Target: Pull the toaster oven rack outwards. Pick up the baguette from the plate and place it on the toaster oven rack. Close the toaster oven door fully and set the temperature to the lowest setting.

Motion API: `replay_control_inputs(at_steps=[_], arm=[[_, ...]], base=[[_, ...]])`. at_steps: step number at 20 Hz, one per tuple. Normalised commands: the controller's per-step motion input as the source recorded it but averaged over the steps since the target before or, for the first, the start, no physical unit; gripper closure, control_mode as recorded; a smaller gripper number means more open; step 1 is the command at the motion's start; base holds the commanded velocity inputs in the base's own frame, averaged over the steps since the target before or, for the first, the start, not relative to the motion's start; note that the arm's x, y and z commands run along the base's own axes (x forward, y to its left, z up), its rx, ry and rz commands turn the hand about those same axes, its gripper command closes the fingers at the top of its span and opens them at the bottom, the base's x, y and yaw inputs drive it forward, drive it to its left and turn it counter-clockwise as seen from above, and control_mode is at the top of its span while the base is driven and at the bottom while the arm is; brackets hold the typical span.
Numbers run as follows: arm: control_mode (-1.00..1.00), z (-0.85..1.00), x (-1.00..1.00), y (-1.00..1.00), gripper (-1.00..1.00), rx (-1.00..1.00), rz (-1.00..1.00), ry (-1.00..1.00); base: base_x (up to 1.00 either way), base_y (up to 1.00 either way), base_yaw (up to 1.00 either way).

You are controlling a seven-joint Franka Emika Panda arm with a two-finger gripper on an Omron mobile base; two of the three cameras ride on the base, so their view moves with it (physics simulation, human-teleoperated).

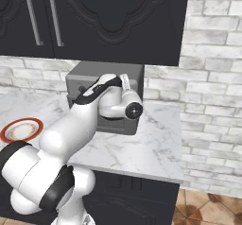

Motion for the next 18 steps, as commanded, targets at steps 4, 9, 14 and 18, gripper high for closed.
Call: replay_control_inputs(at_steps=[4,9,14,18], arm=[[-1.0,0.0,0.62,0.0,-1.0,0.0,-0.04,0.0],[-1.0,0.0,0.47,0.0,-1.0,0.0,-0.04,0.0],[-1.0,0.14,-0.44,-0.13,-1.0,0.0,-0.01,0.01],[-1.0,0.3,-0.62,-0.22,-1.0,0.0,0.0,0.0]], base=[[0.0,0.0,0.0],[0.0,0.0,0.0],[0.0,0.0,0.0],[0.0,0.0,0.0]])
